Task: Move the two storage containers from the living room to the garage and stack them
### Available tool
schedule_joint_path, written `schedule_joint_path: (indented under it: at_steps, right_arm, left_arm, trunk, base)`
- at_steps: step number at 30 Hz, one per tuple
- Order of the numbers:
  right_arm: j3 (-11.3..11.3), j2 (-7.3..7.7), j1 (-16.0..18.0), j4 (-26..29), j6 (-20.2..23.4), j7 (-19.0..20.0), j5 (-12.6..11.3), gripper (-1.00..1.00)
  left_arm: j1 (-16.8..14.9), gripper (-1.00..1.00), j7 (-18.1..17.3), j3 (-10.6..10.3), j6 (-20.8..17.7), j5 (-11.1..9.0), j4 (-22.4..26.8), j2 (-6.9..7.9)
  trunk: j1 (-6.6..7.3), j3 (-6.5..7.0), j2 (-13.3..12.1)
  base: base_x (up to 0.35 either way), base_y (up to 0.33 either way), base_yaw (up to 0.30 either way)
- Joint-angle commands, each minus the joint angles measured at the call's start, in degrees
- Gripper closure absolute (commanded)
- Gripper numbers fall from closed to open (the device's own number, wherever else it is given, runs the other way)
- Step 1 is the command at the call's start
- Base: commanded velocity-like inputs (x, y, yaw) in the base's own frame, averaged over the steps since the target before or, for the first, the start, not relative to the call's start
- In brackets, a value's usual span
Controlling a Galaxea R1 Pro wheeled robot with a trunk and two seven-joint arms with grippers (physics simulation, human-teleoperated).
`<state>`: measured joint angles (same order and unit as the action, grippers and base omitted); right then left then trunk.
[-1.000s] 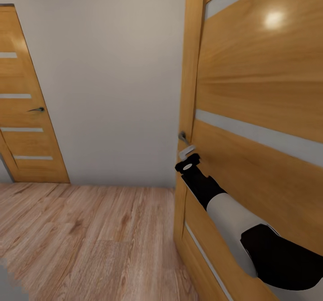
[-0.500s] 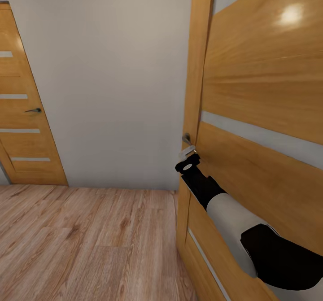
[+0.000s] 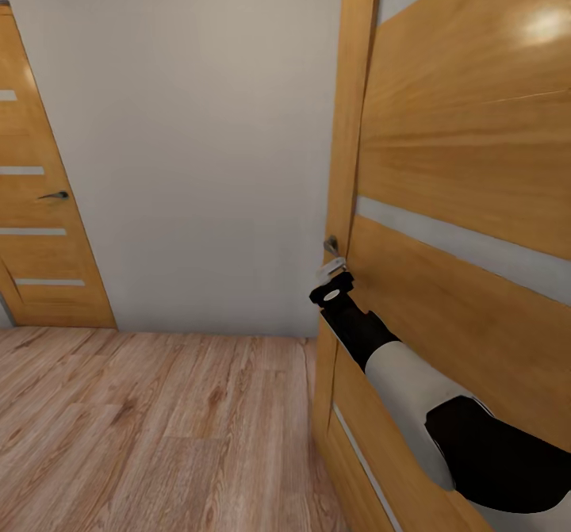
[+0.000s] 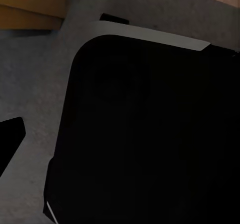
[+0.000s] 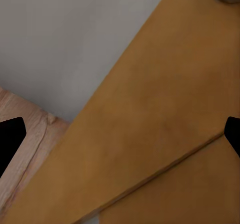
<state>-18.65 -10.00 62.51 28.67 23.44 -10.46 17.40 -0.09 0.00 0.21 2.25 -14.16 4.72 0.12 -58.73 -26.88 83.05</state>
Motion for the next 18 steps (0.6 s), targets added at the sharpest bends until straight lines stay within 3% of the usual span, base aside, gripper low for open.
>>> schedule_joint_path:
  at_steps: [1, 12, 18]
  right_arm:
    - [-0.1, 0.00, 0.1, 0.1, 0.6, -0.2, 1.1, -1.00]
    - [-0.1, 0.00, 0.1, -0.3, 0.5, -1.2, 1.1, -1.00]
    - [-0.1, 0.00, 0.1, -2.4, 0.1, -3.1, 1.1, -1.00]
  left_arm:
    - [0.0, -1.00, 0.0, 0.0, 0.1, -0.3, 0.0, -0.01]
    - [0.0, -1.00, 0.0, 0.0, 0.1, -0.3, 0.0, 0.05]
    - [0.0, -1.00, 0.0, 0.0, 0.1, -0.3, 0.0, 0.12]
  trunk:
    - [0.00, -0.05, 0.0]
    - [0.00, -0.05, 0.0]
    - [0.00, -0.05, 0.0]
  base:
    - [0.008, -0.016, 0.000]
    - [0.008, -0.003, 0.000]
    - [0.151, 0.000, 0.000]
